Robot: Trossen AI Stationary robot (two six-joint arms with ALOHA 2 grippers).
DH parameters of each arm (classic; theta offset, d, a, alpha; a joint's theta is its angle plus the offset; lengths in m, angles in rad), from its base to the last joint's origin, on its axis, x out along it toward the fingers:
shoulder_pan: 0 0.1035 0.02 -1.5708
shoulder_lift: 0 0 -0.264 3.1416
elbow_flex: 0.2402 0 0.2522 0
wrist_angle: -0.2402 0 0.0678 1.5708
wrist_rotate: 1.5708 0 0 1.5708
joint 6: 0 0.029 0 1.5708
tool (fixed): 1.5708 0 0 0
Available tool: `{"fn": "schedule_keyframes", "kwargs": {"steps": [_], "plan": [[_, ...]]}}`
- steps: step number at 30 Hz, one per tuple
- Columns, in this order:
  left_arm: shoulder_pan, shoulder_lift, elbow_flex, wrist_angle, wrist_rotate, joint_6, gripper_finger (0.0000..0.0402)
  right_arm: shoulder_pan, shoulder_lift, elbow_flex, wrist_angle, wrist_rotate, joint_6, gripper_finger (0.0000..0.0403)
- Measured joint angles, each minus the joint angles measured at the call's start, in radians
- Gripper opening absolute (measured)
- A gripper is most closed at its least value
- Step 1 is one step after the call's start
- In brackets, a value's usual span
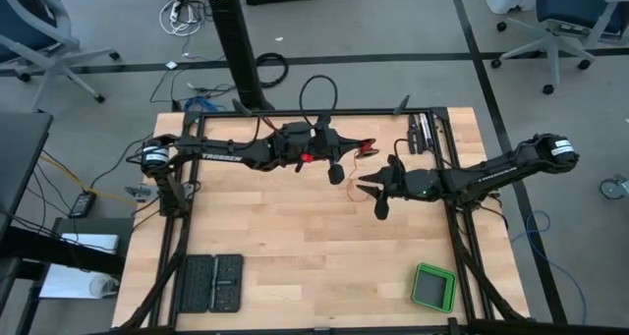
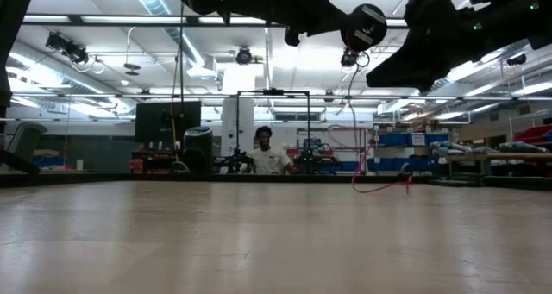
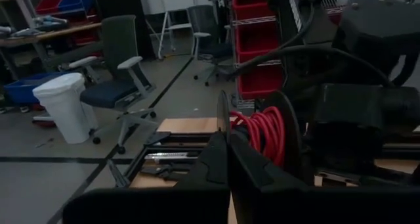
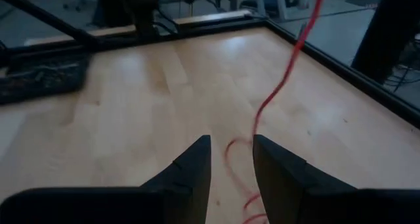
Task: Coil cords
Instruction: Coil the red wire cable onto the black spool
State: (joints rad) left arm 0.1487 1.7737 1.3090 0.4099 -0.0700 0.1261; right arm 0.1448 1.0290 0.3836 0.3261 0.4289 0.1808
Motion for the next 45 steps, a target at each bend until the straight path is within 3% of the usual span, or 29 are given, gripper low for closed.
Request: {"fn": "schedule_keyframes", "kwargs": {"steps": [29,37,43,45], "plan": [[-0.013,0.0,0.0,0.125,-0.008,0.0,0.0002,-0.043,0.0,-0.002,0.204,0.015,-0.141,0.0109],[-0.014,0.0,0.0,0.125,-0.007,0.0,0.0002,-0.065,0.0,-0.001,0.267,0.014,-0.183,0.007],[-0.013,0.0,0.0,0.123,-0.007,0.0,0.0002,-0.069,0.0,0.004,0.195,0.003,-0.183,0.001],[-0.014,-0.003,0.0,0.107,-0.007,0.0,0.0002,-0.069,-0.001,0.004,0.142,0.017,-0.18,0.0009]]}}
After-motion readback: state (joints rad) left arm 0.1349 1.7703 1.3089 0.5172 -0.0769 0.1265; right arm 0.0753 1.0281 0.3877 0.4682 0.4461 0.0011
